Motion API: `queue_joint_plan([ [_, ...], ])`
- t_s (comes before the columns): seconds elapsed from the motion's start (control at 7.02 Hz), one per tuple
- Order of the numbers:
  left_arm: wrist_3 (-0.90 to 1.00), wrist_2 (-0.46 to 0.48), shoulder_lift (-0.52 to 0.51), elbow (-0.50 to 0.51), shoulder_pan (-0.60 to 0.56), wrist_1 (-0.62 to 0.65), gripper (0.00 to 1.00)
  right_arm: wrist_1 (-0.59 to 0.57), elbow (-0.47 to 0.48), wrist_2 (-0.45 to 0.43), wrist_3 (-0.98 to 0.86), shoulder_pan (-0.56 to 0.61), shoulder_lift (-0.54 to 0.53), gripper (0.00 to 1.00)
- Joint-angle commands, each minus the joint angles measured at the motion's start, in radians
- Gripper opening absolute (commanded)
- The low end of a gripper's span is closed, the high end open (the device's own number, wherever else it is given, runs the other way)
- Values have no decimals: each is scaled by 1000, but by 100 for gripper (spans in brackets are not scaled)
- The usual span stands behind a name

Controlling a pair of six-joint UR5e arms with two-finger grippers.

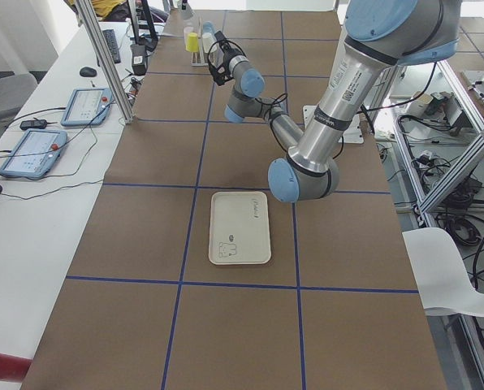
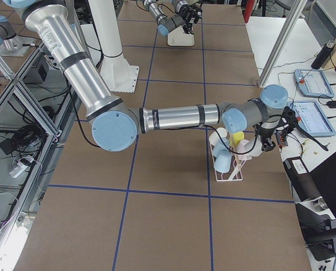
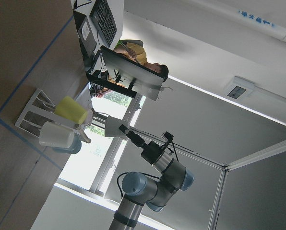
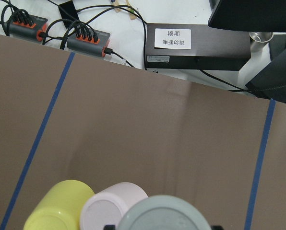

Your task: Transfer IKEA cup to right arm and place on rack

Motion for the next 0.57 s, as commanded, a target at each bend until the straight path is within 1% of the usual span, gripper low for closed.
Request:
queue_joint_plan([
  [0.0, 0, 1, 0, 6, 0, -1, 100, -1, -13, -25, -1, -11, 2, 0],
  [0.28, 0, 1, 0, 9, 2, -1, 100, 0, -13, -70, 0, -25, 2, 0],
  [0.43, 0, 1, -2, 7, 5, -1, 100, -1, -15, -70, 0, -35, 1, 0],
])
